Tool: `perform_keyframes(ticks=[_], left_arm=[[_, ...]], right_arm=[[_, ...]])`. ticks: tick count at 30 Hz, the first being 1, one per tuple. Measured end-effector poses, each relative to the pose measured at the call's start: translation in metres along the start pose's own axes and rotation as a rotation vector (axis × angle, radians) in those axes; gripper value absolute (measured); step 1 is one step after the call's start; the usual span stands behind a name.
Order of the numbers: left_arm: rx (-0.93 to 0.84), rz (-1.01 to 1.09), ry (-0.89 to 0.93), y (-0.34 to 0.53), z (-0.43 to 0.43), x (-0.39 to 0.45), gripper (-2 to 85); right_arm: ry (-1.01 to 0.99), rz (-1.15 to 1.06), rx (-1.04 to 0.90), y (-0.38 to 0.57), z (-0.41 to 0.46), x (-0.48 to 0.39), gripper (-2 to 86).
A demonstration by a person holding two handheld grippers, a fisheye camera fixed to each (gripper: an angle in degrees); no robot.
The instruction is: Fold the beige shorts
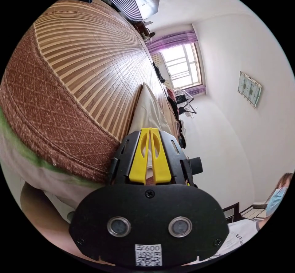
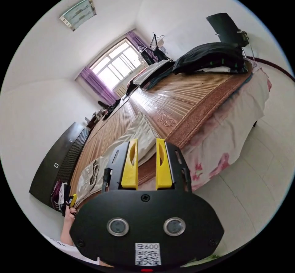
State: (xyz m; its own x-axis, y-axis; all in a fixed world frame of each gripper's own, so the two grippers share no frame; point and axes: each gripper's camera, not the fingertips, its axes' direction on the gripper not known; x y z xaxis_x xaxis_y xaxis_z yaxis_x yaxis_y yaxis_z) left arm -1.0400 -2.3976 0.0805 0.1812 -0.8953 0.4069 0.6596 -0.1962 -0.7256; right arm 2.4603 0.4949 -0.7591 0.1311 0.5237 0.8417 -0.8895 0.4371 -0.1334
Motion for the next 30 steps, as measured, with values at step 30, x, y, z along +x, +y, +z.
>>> perform_keyframes(ticks=[30], left_arm=[[0.078, -0.005, 0.071, 0.029, -0.034, 0.138, 0.4]], right_arm=[[-0.117, -0.311, 0.043, -0.055, -0.029, -0.246, -0.9]])
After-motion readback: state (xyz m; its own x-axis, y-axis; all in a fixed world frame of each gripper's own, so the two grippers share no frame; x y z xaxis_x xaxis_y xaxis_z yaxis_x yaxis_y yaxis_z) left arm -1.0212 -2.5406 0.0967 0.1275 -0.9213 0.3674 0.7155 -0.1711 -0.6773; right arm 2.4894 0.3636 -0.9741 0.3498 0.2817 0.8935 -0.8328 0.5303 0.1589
